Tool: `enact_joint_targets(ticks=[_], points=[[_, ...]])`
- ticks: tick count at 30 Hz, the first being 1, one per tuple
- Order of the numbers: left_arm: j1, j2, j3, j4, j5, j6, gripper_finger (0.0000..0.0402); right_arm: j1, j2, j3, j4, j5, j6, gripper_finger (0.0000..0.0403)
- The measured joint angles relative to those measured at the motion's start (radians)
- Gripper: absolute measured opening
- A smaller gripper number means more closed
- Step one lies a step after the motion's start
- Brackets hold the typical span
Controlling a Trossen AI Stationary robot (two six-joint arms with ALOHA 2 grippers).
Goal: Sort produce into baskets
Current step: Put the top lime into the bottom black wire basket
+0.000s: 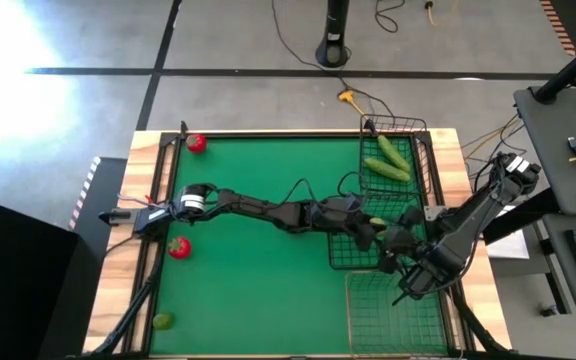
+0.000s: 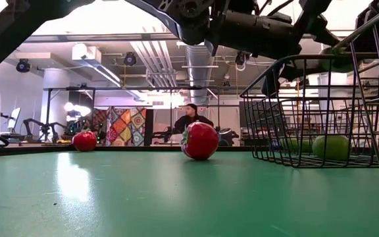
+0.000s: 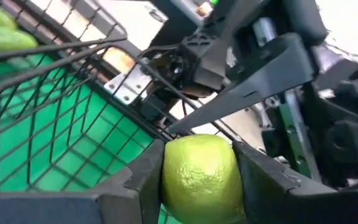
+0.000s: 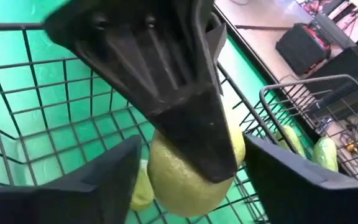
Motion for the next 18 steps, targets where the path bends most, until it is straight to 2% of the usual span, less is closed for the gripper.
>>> enact_joint_targets(ticks=[3, 7, 13, 18], points=[[-0.001, 0.000, 0.000, 0.004, 0.019, 0.037, 0.0157, 0.000, 0.000, 0.000, 0.000, -0.009, 0.018, 0.0218], [0.000, -0.001, 0.000, -0.010, 0.048, 0.073, 0.0186, -0.001, 0.000, 0.028, -0.003, -0.056, -0.006, 0.0163], [0.013, -0.054, -0.003, -0.052, 0.166, 0.198, 0.0256, 0.000, -0.002, 0.154, -0.074, -0.192, -0.090, 0.0159], [0.012, -0.197, -0.025, -0.195, 0.158, 0.377, 0.0287, 0.000, -0.002, 0.279, -0.227, -0.292, -0.078, 0.0172]])
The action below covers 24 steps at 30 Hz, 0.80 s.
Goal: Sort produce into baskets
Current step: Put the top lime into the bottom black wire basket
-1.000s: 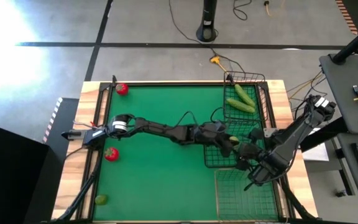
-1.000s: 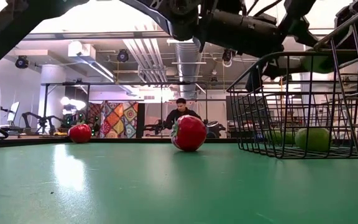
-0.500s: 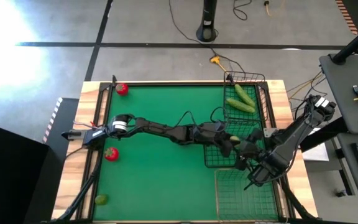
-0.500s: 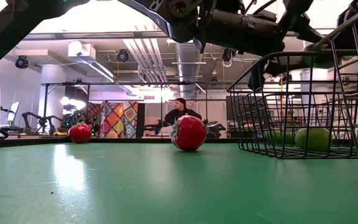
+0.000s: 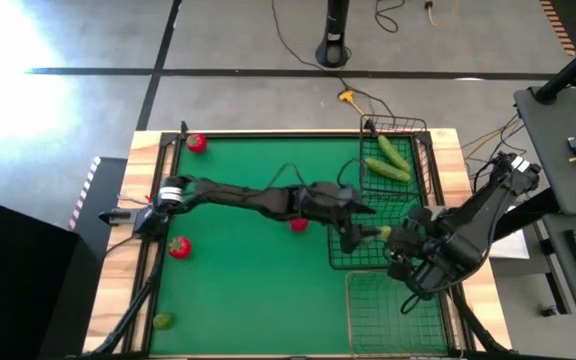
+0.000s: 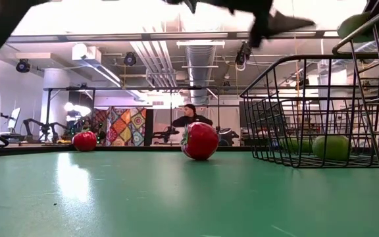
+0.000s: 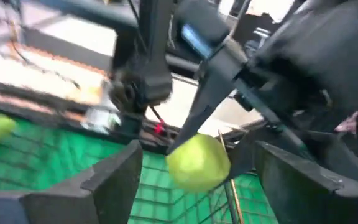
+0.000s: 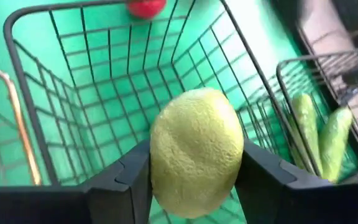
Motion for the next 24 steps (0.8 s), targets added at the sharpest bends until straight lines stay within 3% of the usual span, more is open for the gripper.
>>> enact_joint_targets(ticks=[3, 10, 18, 24], points=[[-0.018, -0.108, -0.054, -0.092, -0.083, 0.077, 0.0289, -0.019, -0.005, 0.035, -0.029, -0.064, 0.000, 0.0166], [-0.125, -0.409, -0.345, -0.080, -0.431, 0.234, 0.0285, -0.192, -0.012, -0.041, -0.004, -0.241, -0.010, 0.0160], [-0.268, -0.604, -0.602, -0.066, -0.532, 0.277, 0.0285, -0.491, -0.011, -0.239, 0.330, -0.465, -0.140, 0.0162], [-0.365, -0.663, -0.684, -0.103, -0.739, 0.290, 0.0285, -0.566, -0.010, -0.341, 0.488, -0.524, -0.094, 0.0163]])
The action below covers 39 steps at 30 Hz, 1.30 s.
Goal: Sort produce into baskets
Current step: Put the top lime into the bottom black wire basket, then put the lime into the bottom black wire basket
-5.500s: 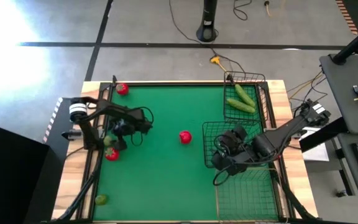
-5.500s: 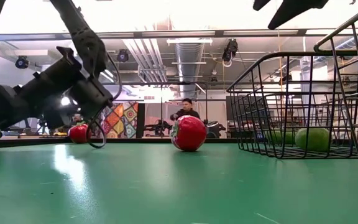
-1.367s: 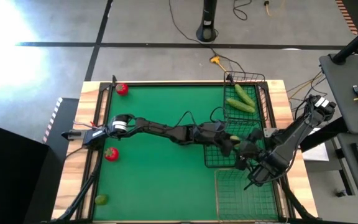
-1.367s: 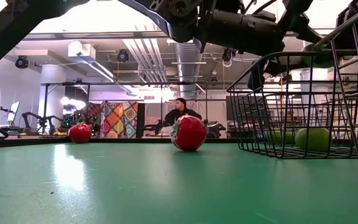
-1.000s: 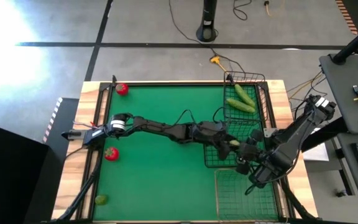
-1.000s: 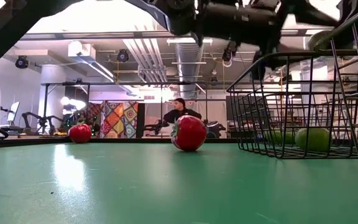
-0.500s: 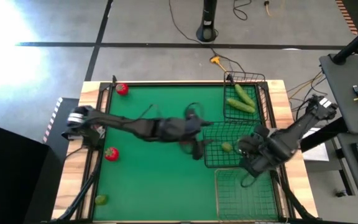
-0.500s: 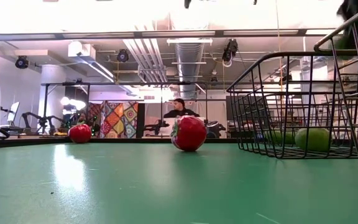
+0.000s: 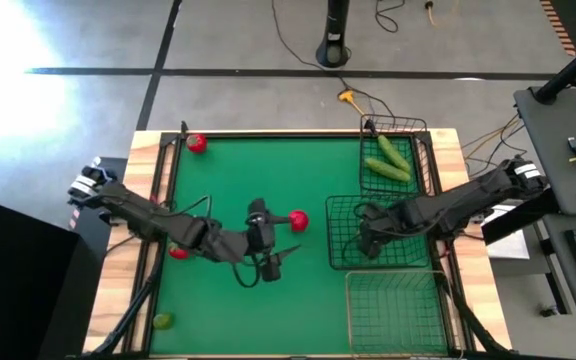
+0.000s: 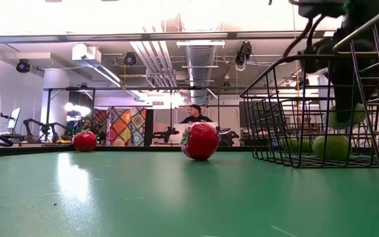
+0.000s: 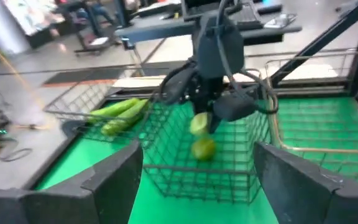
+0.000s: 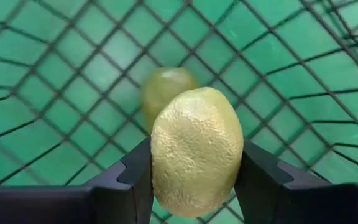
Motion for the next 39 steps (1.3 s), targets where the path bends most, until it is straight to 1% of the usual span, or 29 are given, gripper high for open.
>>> enact_joint_targets(ticks=[4, 8, 10, 13, 15, 18, 20, 23, 27, 30, 32, 34, 36, 39], points=[[-0.031, -0.020, 0.003, -0.037, -0.069, 0.021, 0.0285, -0.006, 0.000, -0.026, 0.003, 0.004, 0.019, 0.0172], [-0.060, -0.033, 0.009, -0.100, -0.115, 0.025, 0.0285, -0.005, 0.013, -0.044, 0.003, 0.002, 0.041, 0.0212], [-0.087, -0.050, 0.028, -0.195, -0.124, 0.001, 0.0285, -0.005, 0.025, -0.046, -0.001, 0.001, 0.030, 0.0238], [-0.137, -0.080, 0.083, -0.418, -0.112, -0.120, 0.0285, -0.005, 0.028, -0.041, -0.005, -0.005, 0.046, 0.0271], [-0.172, -0.096, 0.145, -0.621, -0.049, -0.263, 0.0285, -0.005, 0.024, -0.022, -0.017, -0.023, 0.056, 0.0287], [-0.224, -0.101, 0.239, -0.911, 0.157, -0.567, 0.0285, -0.005, 0.012, 0.050, -0.120, -0.038, 0.077, 0.0298], [-0.275, -0.094, 0.262, -1.033, 0.260, -0.762, 0.0285, 0.005, 0.012, 0.129, -0.223, -0.019, 0.092, 0.0299], [-0.376, -0.079, 0.262, -1.123, 0.338, -0.985, 0.0285, 0.053, 0.011, 0.259, -0.340, 0.075, 0.100, 0.0294], [-0.511, -0.057, 0.228, -1.130, 0.413, -1.249, 0.0285, 0.159, 0.011, 0.405, -0.329, 0.214, 0.114, 0.0280], [-0.577, -0.027, 0.224, -1.133, 0.433, -1.382, 0.0285, 0.276, 0.024, 0.486, -0.242, 0.311, 0.128, 0.0269], [-0.590, -0.004, 0.224, -1.146, 0.469, -1.443, 0.0285, 0.368, 0.046, 0.523, -0.155, 0.381, 0.124, 0.0262], [-0.588, 0.020, 0.224, -1.159, 0.556, -1.471, 0.0285, 0.460, 0.077, 0.553, -0.055, 0.434, 0.097, 0.0254], [-0.585, 0.038, 0.223, -1.185, 0.642, -1.481, 0.0283, 0.542, 0.120, 0.583, 0.030, 0.463, 0.072, 0.0247], [-0.582, 0.064, 0.211, -1.244, 0.763, -1.481, 0.0278, 0.653, 0.203, 0.657, 0.099, 0.495, 0.059, 0.0236]])
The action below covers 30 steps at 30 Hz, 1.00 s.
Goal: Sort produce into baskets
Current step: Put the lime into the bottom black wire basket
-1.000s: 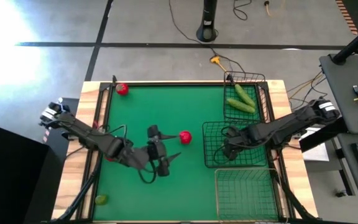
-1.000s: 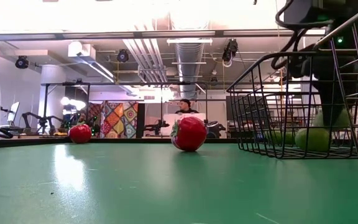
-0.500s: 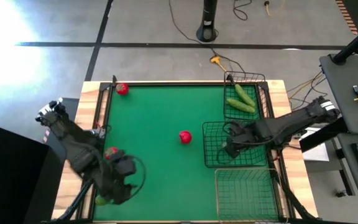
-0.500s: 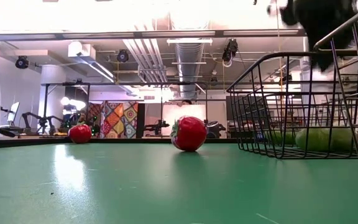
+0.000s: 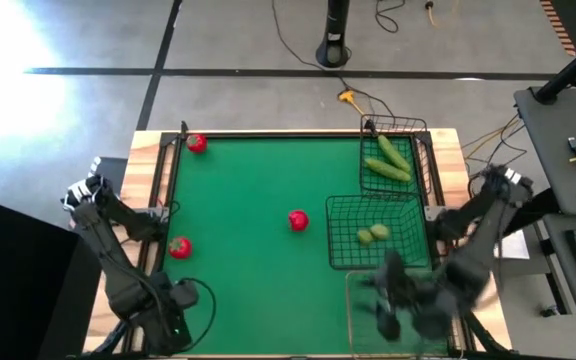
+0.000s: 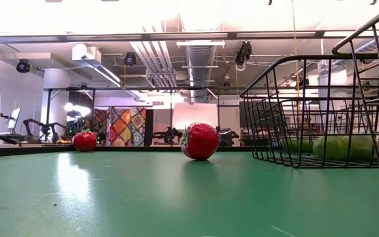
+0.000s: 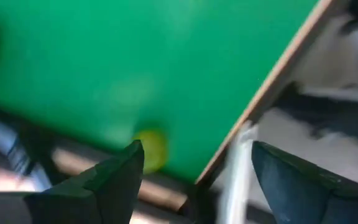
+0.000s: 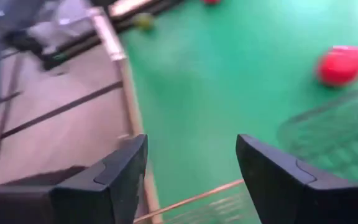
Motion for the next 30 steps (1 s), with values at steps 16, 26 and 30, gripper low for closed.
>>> enact_joint_targets(ticks=[16, 26, 30], points=[[0.001, 0.016, -0.289, 0.119, 0.255, 0.003, 0.0268, 0.258, 0.559, 0.565, 0.004, 0.025, 0.050, 0.0257], [-0.002, 0.015, -0.356, 0.250, 0.282, -0.011, 0.0294, 0.263, 0.806, 0.888, 0.012, -0.028, -0.053, 0.0261], [-0.002, 0.015, -0.367, 0.262, 0.291, -0.044, 0.0310, 0.263, 0.801, 0.869, 0.034, -0.063, -0.072, 0.0251]])
